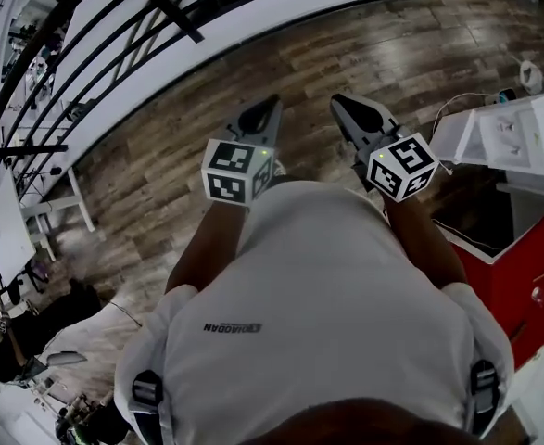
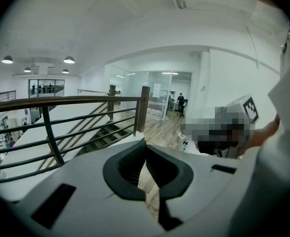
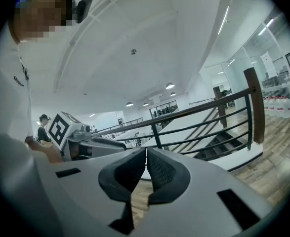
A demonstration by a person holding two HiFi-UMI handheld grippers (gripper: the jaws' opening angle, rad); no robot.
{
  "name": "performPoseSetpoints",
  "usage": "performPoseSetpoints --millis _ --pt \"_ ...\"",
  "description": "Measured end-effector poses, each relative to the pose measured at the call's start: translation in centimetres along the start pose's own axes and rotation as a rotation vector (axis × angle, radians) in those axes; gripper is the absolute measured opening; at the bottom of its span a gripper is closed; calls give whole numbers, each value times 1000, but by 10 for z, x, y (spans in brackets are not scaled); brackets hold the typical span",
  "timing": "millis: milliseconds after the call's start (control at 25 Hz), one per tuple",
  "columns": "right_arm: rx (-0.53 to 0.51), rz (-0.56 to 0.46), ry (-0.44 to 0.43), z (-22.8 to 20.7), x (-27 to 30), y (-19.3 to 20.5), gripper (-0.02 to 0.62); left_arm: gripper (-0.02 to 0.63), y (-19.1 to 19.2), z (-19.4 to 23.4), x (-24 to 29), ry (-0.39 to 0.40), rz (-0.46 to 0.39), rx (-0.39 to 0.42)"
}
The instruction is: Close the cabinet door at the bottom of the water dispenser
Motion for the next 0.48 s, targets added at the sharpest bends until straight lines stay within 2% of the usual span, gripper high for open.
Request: performPoseSetpoints --millis 480 --pt "58 -61 157 -23 -98 31 23 -5 -12 -95 35 146 31 140"
Point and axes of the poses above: the fingertips, and each gripper's own axes: x forward along the fingers, z to its left, y out of its underside, the point moved 6 cm from there along -x, backward along the fingers, and after that the axes turned 11 degrees about z, right-handed, at the moved point
